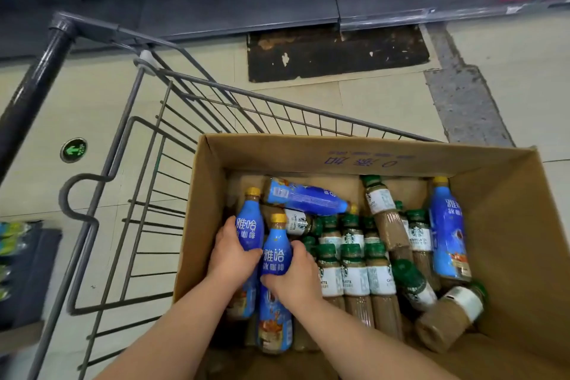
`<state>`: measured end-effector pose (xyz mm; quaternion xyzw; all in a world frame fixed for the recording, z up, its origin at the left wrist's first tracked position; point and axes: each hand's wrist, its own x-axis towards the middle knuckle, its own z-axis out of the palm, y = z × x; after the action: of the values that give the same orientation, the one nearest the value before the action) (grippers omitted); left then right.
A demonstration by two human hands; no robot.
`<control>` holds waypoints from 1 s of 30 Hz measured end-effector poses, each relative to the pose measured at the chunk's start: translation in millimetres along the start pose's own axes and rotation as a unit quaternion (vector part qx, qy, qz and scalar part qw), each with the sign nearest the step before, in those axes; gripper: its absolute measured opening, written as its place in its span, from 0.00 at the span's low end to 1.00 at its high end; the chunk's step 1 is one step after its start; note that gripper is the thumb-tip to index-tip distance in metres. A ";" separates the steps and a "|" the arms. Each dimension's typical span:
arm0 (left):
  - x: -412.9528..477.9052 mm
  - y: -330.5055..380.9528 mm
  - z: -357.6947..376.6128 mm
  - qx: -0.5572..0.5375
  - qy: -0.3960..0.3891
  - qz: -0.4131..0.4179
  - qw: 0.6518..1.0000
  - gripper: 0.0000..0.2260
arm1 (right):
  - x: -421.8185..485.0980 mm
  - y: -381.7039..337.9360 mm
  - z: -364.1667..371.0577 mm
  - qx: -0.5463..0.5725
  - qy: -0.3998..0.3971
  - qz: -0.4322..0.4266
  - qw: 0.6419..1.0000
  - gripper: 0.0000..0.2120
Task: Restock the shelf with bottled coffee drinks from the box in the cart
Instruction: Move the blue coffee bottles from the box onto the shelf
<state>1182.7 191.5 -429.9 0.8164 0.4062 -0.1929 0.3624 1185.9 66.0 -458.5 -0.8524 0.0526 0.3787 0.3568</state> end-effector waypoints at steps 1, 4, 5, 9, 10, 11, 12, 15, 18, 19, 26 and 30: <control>0.2 -0.2 -0.6 -0.009 -0.005 -0.007 1.000 0.35 | -0.6 0.9 -0.3 0.003 -0.002 0.003 1.000 0.31; 0.6 -1.0 -0.5 0.011 -0.026 -0.017 0.999 0.44 | -1.9 3.2 -0.7 -0.007 -0.003 0.007 1.000 0.34; 0.1 -1.0 0.1 0.023 -0.031 -0.023 0.999 0.46 | -2.5 3.5 -0.7 -0.006 -0.002 0.012 1.000 0.36; 2.2 -4.5 3.5 0.030 -0.036 -0.037 0.998 0.43 | -2.1 1.4 -2.3 0.020 -0.021 0.038 0.999 0.41; 3.1 -6.1 3.9 0.017 -0.036 -0.038 0.998 0.41 | -2.1 1.7 -3.4 0.024 -0.022 0.037 0.999 0.38; 3.1 -6.9 3.8 0.003 -0.038 -0.040 0.998 0.40 | -2.7 2.1 -4.6 0.035 -0.019 0.036 0.999 0.35; 2.8 -7.8 3.9 -0.009 -0.041 -0.040 0.998 0.40 | -3.6 3.1 -5.2 0.050 -0.016 0.036 0.998 0.33; -0.3 -8.7 3.9 -0.043 -0.058 -0.033 0.997 0.39 | -10.0 6.2 -4.1 0.116 0.002 0.033 0.993 0.30; -5.7 -7.0 4.0 -0.073 -0.071 -0.021 0.995 0.38 | -15.3 9.1 -2.9 0.205 0.008 0.044 0.978 0.33; -7.2 -6.1 4.1 -0.077 -0.072 -0.015 0.994 0.38 | -15.6 11.4 -2.8 0.230 0.007 0.045 0.972 0.36; -25.5 8.8 -4.4 -0.106 -0.068 0.034 0.991 0.38 | -17.7 6.6 -39.6 0.342 -0.036 0.000 0.939 0.35; -44.3 27.6 -12.2 -0.145 -0.053 0.050 0.987 0.34 | -20.5 -4.6 -68.8 0.345 -0.030 -0.050 0.937 0.31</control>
<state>1178.7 166.2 -382.8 0.7627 0.3688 -0.1567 0.5077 1214.8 21.1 -410.3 -0.6664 0.1269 0.3446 0.6489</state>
